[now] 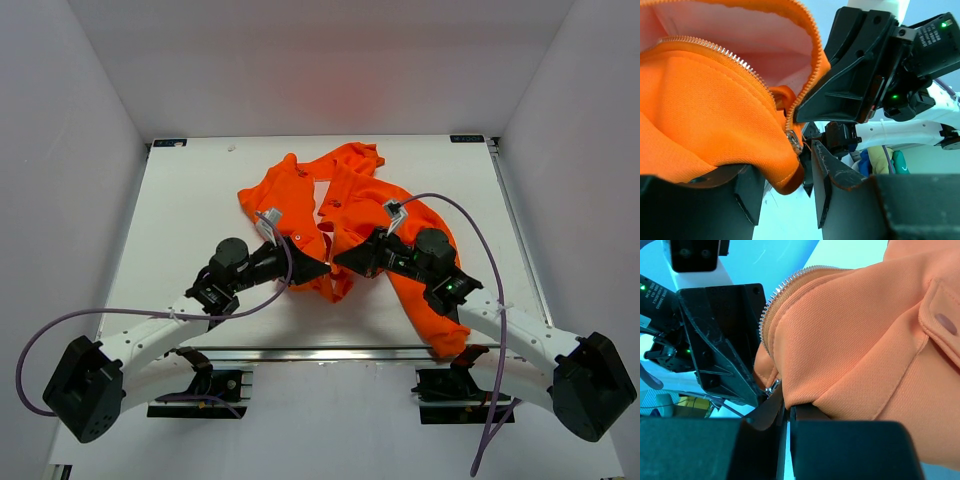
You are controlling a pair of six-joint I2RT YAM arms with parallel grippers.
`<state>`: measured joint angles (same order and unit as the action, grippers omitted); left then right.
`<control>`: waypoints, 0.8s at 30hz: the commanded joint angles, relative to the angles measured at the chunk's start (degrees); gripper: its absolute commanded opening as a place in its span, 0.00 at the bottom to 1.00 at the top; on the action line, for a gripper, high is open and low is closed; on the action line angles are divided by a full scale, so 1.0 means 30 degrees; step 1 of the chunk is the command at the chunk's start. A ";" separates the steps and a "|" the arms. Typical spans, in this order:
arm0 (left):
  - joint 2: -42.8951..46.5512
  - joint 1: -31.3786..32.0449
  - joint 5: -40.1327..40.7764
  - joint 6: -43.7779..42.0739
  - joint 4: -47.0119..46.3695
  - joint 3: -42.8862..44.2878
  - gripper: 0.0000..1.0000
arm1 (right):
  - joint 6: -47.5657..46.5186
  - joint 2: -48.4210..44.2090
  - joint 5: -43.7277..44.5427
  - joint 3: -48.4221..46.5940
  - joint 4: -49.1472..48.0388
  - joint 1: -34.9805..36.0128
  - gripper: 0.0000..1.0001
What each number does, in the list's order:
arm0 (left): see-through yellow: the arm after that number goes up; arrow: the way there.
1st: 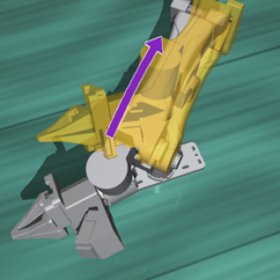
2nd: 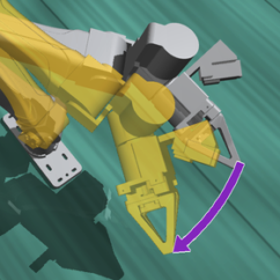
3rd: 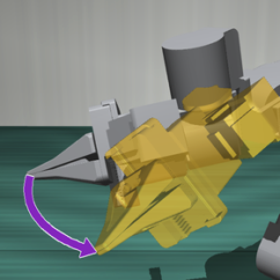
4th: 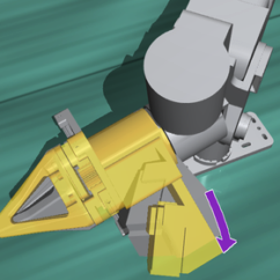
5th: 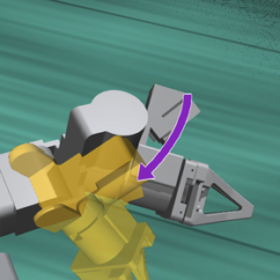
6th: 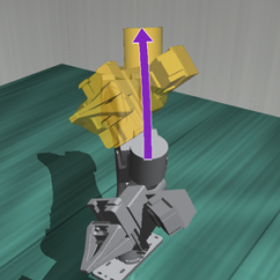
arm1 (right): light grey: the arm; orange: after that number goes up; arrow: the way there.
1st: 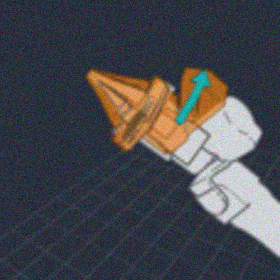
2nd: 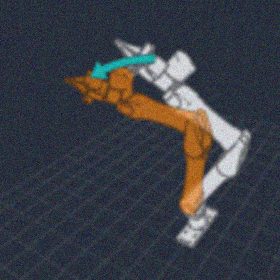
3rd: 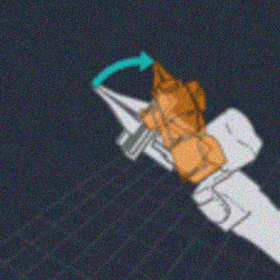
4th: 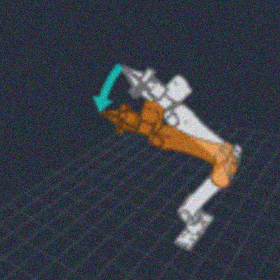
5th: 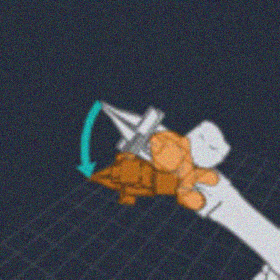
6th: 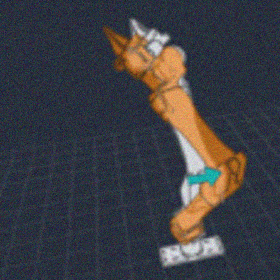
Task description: Zip up the jacket
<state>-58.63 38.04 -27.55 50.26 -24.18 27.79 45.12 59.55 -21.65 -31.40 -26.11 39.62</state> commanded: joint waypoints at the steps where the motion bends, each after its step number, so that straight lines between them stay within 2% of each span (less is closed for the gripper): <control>1: 0.0031 0.0093 -0.0398 0.0385 -0.0817 -0.0006 0.50 | 0.0223 -0.0192 -0.0459 -0.0140 -0.1465 0.0096 0.00; 5: 0.0470 0.0093 0.0071 0.0356 -0.0435 -0.0093 0.57 | -0.0040 -0.0337 -0.0226 -0.0081 -0.0879 0.0096 0.00; 6: 0.0616 0.0093 0.0188 0.0385 -0.0377 -0.0181 0.63 | -0.0157 -0.0367 -0.0167 -0.0052 -0.0761 0.0096 0.00; 9: 0.1144 0.0093 0.0774 0.0619 -0.0317 -0.0444 0.67 | -0.0276 -0.0455 -0.0225 0.0007 -0.0497 0.0096 0.00; 10: 0.1261 0.0093 0.0920 0.0678 -0.0346 -0.0503 0.72 | -0.0363 -0.0484 -0.0283 0.0007 -0.0497 0.0096 0.00; 13: 0.1526 0.0093 0.1594 0.0883 -0.0259 -0.0621 0.72 | -0.0363 -0.0397 -0.0429 0.0007 -0.0379 0.0096 0.00; 16: 0.1497 0.0093 0.1742 0.1088 -0.0435 -0.0680 0.65 | -0.0363 -0.0309 -0.0547 -0.0022 -0.0409 0.0096 0.00; 17: 0.1468 0.0093 0.1800 0.1175 -0.0377 -0.0680 0.55 | -0.0421 -0.0309 -0.0547 -0.0051 -0.0409 0.0096 0.00; 19: 0.1468 0.0093 0.1859 0.1176 -0.0435 -0.0709 0.47 | -0.0509 -0.0280 -0.0577 -0.0110 -0.0321 0.0096 0.00; 20: 0.1468 0.0093 0.1917 0.1176 -0.0435 -0.0738 0.38 | -0.0510 -0.0250 -0.0548 -0.0168 -0.0292 0.0096 0.00; 22: 0.1409 0.0064 0.1830 0.1118 -0.0260 -0.0622 0.28 | -0.0481 -0.0192 -0.0576 -0.0227 -0.0408 0.0096 0.00; 24: 0.1264 0.0093 0.1626 0.1001 -0.0026 -0.0563 0.09 | -0.0393 -0.0104 -0.0606 -0.0286 -0.0699 0.0125 0.00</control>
<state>-55.55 38.11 -22.74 53.95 -23.77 25.85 44.53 59.55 -22.68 -31.29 -25.45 39.62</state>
